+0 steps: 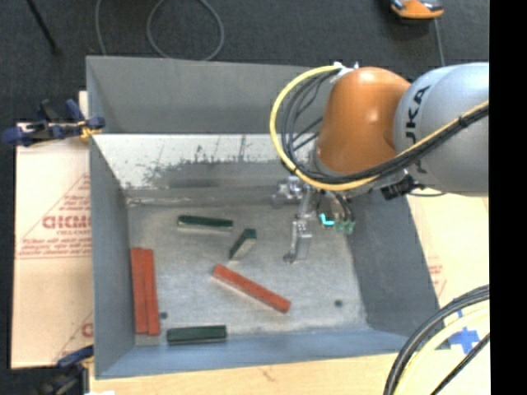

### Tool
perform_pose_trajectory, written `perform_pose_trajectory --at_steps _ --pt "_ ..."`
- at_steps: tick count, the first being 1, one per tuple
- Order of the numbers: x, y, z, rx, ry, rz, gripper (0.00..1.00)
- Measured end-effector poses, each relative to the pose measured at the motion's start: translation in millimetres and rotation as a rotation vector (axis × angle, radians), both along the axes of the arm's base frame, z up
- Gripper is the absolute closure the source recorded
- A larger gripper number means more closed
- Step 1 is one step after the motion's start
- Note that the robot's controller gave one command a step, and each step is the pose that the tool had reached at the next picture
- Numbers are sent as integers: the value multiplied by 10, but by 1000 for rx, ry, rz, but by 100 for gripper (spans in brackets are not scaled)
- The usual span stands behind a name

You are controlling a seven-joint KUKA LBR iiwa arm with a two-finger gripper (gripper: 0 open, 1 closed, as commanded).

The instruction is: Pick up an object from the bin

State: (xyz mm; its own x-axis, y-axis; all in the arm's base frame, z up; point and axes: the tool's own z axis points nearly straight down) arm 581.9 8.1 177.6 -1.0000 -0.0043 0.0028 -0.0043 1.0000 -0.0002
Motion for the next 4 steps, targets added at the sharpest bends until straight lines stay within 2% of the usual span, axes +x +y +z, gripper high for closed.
perform_pose_trajectory --at_steps 1,2,3,4 --pt "183 281 -1108 1 -2 114 0" --pt "204 278 -1062 1 -9 112 100" --pt "576 609 -918 2 -13 120 100" --pt "121 1535 -460 5 -9 204 100"
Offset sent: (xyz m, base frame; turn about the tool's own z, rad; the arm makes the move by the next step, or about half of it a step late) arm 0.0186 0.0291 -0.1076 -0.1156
